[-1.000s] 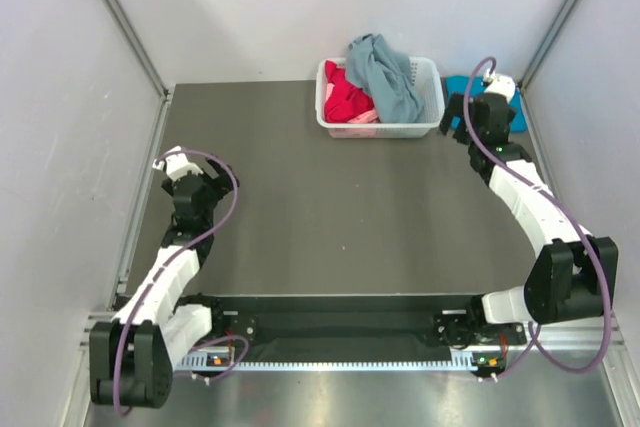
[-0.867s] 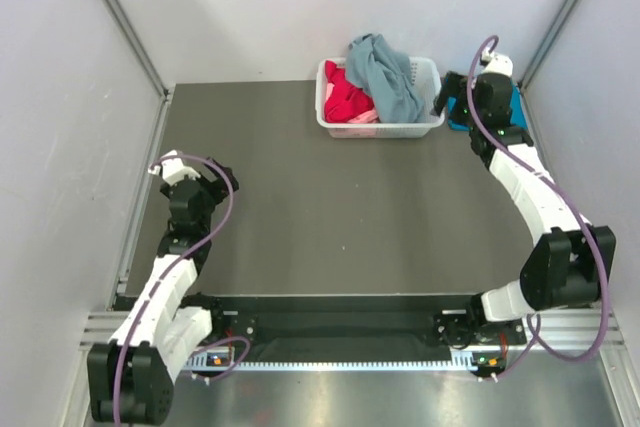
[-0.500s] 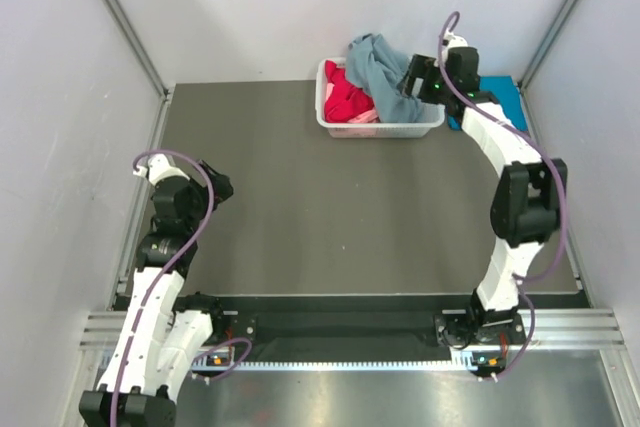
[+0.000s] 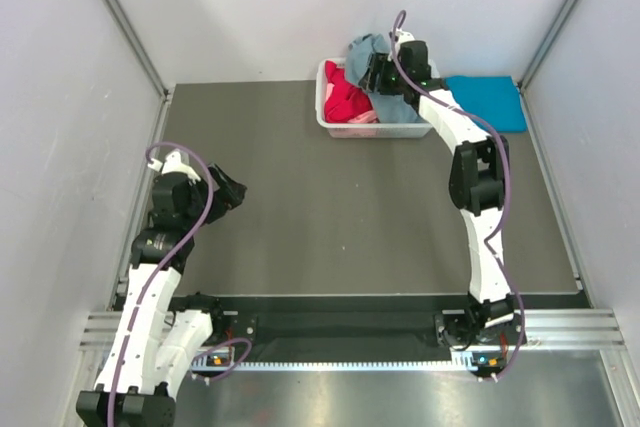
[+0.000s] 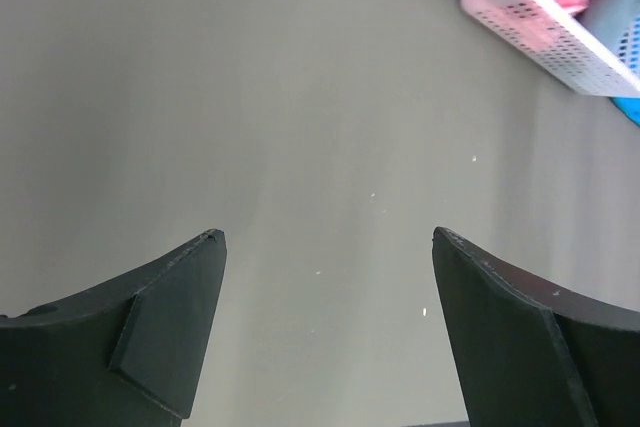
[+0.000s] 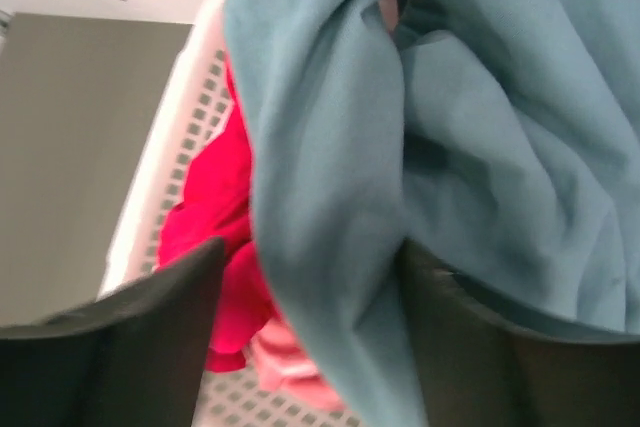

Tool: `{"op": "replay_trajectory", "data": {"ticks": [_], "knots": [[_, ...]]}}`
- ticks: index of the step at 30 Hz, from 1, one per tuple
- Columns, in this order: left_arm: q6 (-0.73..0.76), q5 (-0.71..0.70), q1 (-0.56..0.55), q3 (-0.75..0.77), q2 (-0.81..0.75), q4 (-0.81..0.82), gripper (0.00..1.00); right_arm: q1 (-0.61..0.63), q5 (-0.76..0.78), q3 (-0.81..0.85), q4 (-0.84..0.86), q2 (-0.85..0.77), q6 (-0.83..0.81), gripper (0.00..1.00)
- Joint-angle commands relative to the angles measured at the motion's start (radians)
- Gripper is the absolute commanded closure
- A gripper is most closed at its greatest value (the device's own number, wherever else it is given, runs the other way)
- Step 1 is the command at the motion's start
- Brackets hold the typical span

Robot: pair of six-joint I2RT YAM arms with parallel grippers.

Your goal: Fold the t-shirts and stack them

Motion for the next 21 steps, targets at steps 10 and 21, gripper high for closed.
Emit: {"op": "replay_trajectory", "data": {"ticks": [10,21], "knots": [[0.118,-0.019,0.004,0.155,0.040,-0.082,0.13,0.003,0.102,0.274,0.034,0.055,0.011,1.00],[0.042,0.033,0.001,0.143,0.058,-0.066,0.16,0.046,0.143,0.405,0.227,-0.282,0.082,1.00]]}}
